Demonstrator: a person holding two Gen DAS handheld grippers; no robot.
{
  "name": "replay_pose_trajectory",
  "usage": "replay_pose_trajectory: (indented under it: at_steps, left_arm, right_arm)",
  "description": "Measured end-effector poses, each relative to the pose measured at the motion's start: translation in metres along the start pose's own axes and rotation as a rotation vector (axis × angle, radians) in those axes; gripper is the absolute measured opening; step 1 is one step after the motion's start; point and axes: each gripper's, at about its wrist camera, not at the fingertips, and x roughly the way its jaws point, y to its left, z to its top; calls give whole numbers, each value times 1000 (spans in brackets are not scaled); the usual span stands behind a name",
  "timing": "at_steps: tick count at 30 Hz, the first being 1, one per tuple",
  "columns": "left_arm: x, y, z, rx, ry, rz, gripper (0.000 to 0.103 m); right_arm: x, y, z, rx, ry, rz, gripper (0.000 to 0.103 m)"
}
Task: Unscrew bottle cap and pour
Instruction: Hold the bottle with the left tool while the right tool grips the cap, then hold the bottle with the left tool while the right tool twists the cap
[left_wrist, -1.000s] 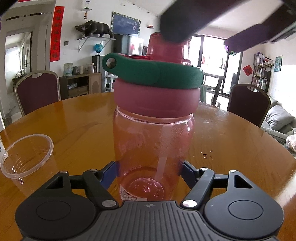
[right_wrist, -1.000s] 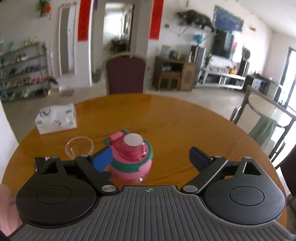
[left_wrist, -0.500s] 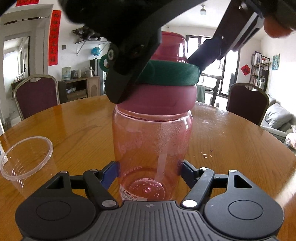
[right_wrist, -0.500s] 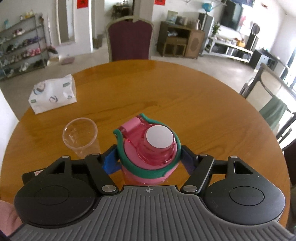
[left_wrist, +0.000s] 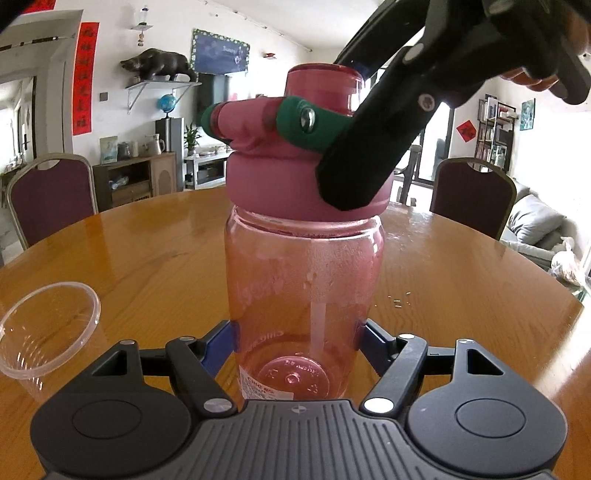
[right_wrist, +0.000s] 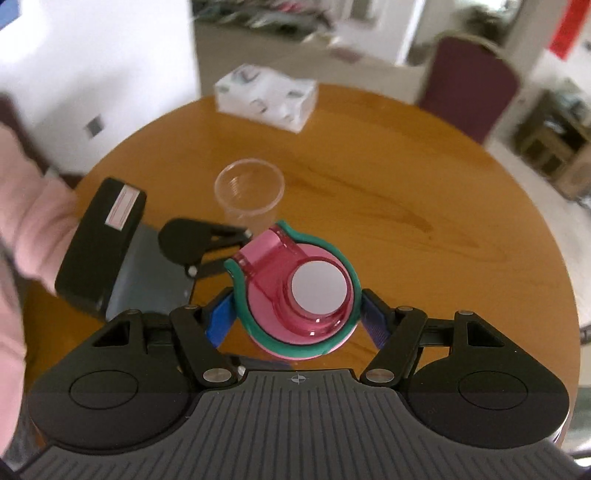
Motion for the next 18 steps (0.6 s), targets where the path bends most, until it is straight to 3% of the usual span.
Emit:
replay_pose_trajectory:
  at_steps: [2,5,9,11,14,16,18]
  left_arm:
    - [-1,1,-2,-12,-4,6,71]
    - [-1,0,-2,-13,-4,16,71]
    - [-2,-4,-1,-1,-2,35,71]
    - [-2,-4,0,1,1,37,71]
    - [-2,-4,0,1,5,39,71]
    - [-2,-4,1,-1,5,38,71]
    - [-3,-3,2,-7,5,31,71]
  right_arm:
    - [0,-1,2,-31,4,28,75]
    - [-2,-3,4,-64,5,62,90]
    - [-18,5,1,242,-61,-90,95]
    - [-15,8,3,392,-58,-126,95]
    - [-5,14,5,482,-1,-171,89]
    - [0,20,6,462,21,-201,78]
    - [1,25,8,426,43,-217,77]
